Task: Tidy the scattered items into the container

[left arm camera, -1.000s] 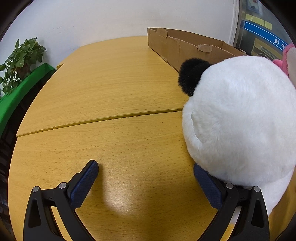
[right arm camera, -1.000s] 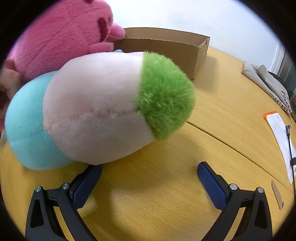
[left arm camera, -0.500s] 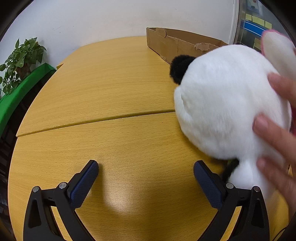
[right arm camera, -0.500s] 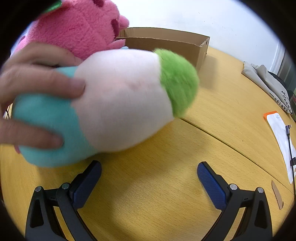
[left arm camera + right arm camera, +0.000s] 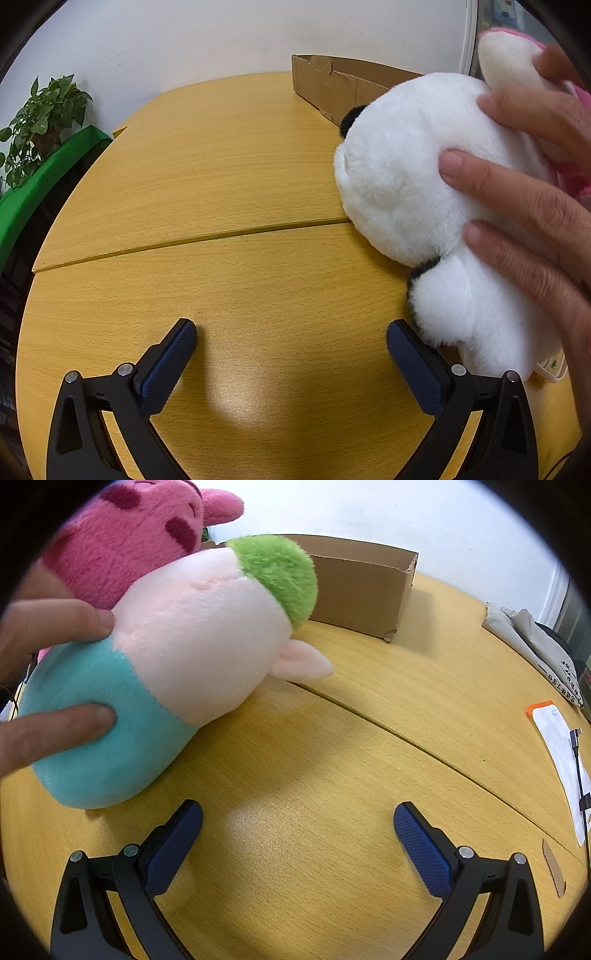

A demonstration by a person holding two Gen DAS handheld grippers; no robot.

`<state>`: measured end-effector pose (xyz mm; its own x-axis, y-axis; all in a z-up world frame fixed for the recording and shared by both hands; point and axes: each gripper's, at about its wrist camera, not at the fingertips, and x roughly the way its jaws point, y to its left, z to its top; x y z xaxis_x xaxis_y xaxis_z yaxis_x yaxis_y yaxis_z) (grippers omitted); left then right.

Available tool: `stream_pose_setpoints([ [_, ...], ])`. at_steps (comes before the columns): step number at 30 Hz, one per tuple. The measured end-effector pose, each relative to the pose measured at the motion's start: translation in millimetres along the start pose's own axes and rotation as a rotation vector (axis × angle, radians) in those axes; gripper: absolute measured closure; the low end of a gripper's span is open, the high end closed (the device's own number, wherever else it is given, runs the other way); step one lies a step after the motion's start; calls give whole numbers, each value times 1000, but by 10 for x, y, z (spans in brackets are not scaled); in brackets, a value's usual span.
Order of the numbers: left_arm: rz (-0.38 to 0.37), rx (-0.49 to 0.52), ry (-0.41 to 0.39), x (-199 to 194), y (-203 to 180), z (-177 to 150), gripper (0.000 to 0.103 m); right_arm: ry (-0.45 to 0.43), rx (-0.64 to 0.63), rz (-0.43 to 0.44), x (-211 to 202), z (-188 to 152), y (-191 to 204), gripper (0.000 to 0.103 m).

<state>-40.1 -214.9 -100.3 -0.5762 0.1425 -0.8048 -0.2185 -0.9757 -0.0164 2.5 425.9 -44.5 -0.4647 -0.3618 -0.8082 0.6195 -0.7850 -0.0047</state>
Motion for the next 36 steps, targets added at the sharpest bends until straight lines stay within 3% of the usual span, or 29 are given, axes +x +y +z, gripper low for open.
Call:
stream_pose_setpoints([
  [31, -1, 1, 0, -3, 5, -11, 0, 0, 3, -1, 3, 1, -2, 0],
  [36, 10, -12, 0, 1, -3, -13, 0, 1, 68, -48, 20, 24, 30, 0],
])
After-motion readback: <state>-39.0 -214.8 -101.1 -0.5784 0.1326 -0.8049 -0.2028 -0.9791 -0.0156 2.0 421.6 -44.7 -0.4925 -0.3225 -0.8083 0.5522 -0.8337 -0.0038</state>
